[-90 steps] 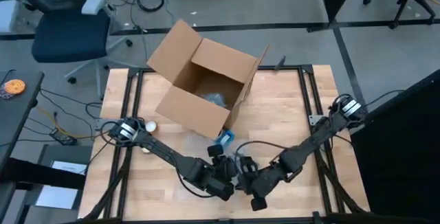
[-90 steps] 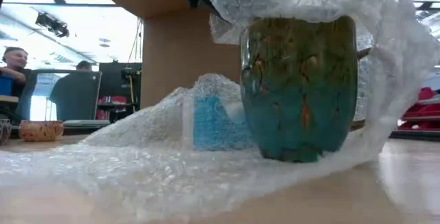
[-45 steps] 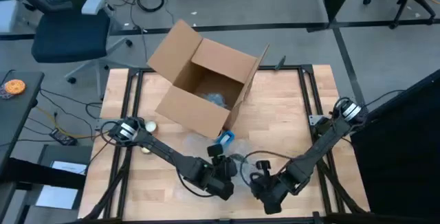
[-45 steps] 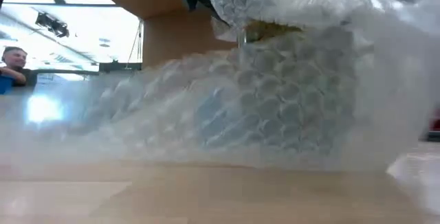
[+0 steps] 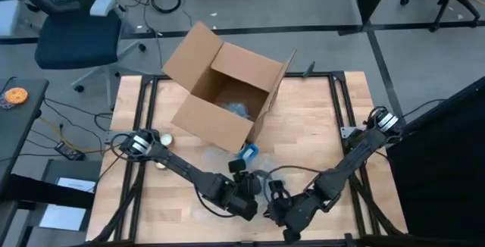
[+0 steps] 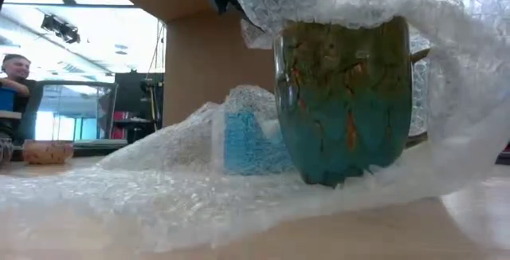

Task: Wrap mug
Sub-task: Wrap the brown mug with the bubble wrap on the table

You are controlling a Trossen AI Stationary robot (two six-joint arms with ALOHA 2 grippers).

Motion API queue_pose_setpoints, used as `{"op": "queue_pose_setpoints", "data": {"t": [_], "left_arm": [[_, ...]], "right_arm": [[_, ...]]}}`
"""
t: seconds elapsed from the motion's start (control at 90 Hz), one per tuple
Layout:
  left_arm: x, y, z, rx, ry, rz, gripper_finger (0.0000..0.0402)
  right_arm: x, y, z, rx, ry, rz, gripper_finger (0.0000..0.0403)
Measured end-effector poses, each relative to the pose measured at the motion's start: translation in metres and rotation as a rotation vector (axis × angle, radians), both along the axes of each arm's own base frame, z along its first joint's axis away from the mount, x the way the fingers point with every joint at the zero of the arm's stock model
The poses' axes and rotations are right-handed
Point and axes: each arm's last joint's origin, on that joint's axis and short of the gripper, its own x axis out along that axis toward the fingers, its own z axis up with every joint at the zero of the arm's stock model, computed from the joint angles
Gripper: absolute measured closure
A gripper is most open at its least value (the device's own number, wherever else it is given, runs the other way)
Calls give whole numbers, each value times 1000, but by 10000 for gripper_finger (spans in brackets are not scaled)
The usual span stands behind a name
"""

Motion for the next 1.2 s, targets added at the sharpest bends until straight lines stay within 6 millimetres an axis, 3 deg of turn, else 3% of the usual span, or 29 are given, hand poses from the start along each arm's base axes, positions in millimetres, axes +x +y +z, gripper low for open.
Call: {"op": "queue_pose_setpoints", "data": {"t": [0.1, 0.278, 0.378, 0.578, 0.833, 1.067, 1.2], "left_arm": [[0, 0, 0, 1, 1, 0, 281], [0, 0, 0, 0, 0, -1, 281], [0, 0, 0, -7, -2, -3, 281], [0, 0, 0, -8, -2, -2, 281], [0, 0, -1, -11, 8, -6, 281], [1, -1, -1, -15, 3, -6, 281], [1, 0, -1, -16, 3, -7, 281]], "right_arm": [[-19, 1, 9, -32, 69, -71, 403], [-36, 1, -14, -60, 225, -200, 403], [-33, 1, -40, -91, 255, -234, 403], [0, -2, -77, -117, 251, -245, 403], [30, -7, -60, 2, 85, -149, 403], [32, -6, -51, 76, 65, -105, 403], [26, -6, -35, 106, 36, -80, 403]]}}
